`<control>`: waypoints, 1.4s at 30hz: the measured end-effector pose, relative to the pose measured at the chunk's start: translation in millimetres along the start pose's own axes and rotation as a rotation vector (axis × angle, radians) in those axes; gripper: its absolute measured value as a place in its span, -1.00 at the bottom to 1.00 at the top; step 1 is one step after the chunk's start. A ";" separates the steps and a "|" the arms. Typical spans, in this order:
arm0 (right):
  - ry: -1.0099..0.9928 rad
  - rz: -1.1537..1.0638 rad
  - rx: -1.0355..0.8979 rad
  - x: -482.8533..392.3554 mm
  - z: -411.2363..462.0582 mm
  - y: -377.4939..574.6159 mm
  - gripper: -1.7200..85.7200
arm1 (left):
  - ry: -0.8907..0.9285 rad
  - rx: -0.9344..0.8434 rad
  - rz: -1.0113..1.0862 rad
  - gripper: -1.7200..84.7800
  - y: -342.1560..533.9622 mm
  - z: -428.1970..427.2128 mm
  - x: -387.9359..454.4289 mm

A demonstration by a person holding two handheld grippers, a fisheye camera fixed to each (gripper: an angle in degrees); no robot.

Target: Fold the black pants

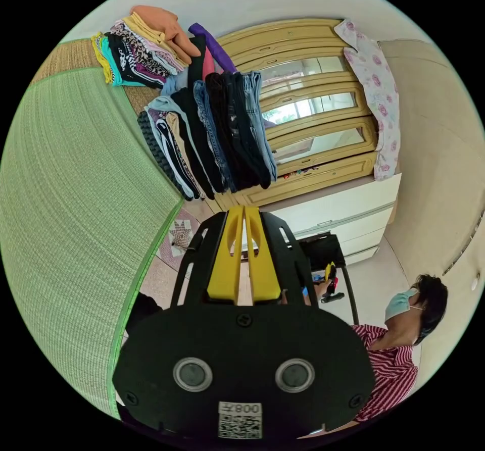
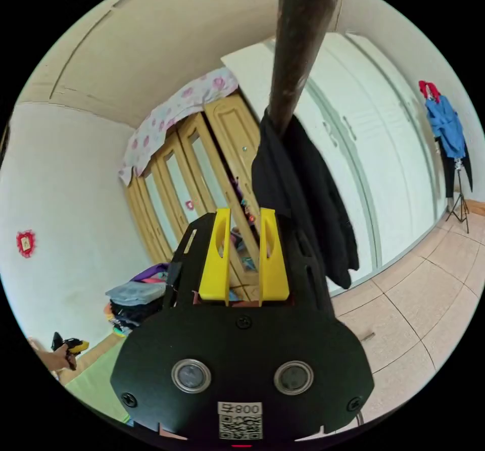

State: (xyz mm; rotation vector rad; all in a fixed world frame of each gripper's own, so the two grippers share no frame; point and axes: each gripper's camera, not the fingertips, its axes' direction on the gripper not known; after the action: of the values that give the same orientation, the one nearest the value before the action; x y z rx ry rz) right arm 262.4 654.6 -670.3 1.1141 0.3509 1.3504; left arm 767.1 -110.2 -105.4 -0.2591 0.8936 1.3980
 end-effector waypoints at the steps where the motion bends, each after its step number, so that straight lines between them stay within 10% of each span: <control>1: -0.005 0.006 0.008 -1.0 -7.9 -4.1 -0.75 | 0.000 -0.001 -0.002 -0.96 3.1 -5.6 1.2; 25: 0.056 -0.024 -0.041 -73.4 -26.9 -56.3 -0.88 | -0.011 0.124 -0.098 -0.96 87.8 -163.1 2.1; 42: -0.457 -0.097 0.002 -136.9 26.1 -78.8 -0.95 | 0.107 0.216 -0.116 -0.96 173.5 -278.0 -7.6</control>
State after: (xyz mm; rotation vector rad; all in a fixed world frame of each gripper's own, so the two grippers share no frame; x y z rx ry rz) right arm 293.4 534.9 -772.1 1.3490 0.0700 0.9741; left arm 500.9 -259.2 -225.2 -0.2187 1.0927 1.1785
